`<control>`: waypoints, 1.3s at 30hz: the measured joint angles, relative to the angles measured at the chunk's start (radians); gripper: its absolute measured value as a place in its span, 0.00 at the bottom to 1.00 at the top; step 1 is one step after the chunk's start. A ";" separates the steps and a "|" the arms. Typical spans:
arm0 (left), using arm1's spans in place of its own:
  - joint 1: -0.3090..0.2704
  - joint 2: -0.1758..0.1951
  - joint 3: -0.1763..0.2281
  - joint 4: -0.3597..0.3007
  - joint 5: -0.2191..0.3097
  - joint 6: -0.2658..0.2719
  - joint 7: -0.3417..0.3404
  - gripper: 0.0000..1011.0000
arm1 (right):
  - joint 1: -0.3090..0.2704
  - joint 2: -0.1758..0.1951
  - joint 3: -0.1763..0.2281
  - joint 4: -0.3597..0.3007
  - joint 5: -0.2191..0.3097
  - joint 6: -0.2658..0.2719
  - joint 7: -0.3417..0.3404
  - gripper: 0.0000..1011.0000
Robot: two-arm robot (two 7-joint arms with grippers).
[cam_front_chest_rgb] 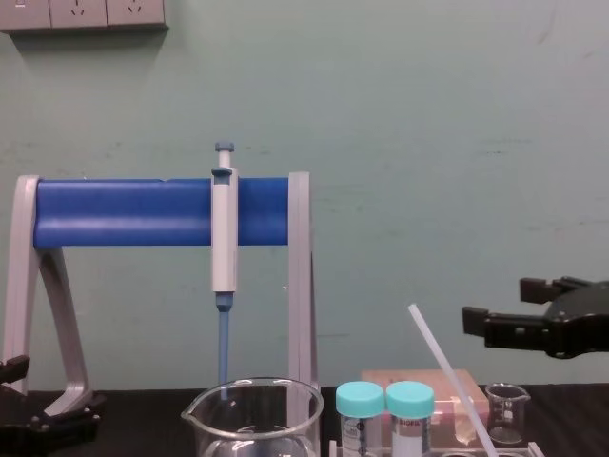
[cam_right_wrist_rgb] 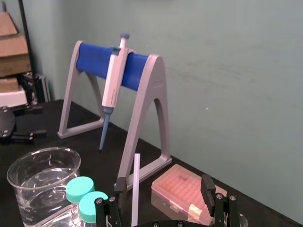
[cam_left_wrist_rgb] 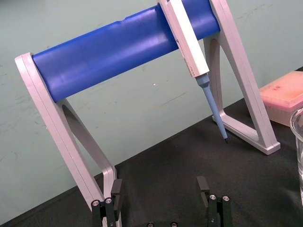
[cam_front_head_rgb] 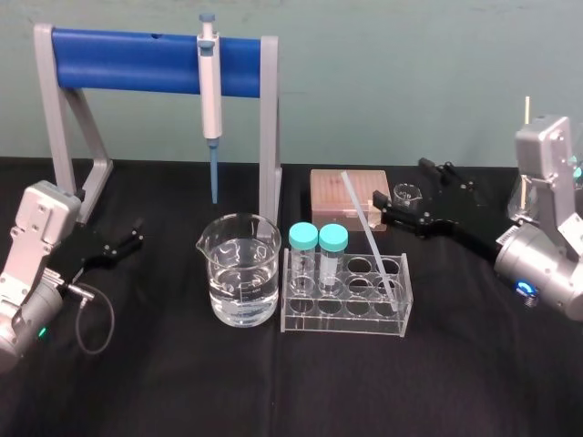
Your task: Pick up the stirring rod with one hand, then place it down.
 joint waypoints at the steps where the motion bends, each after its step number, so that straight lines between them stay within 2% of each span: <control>1: 0.000 0.000 0.000 0.000 0.000 0.000 0.000 0.99 | 0.014 -0.007 -0.006 0.014 -0.007 0.010 0.010 0.99; 11: 0.000 0.000 0.000 0.000 0.000 0.000 0.000 0.99 | 0.096 -0.046 -0.036 0.098 -0.041 0.058 0.079 0.99; 18: 0.000 0.000 0.000 0.000 0.000 0.000 0.000 0.99 | 0.130 -0.071 -0.049 0.140 -0.065 0.063 0.105 0.99; 39: 0.000 0.000 0.000 0.000 0.000 0.000 0.000 0.99 | 0.186 -0.121 -0.070 0.223 -0.118 0.083 0.113 0.99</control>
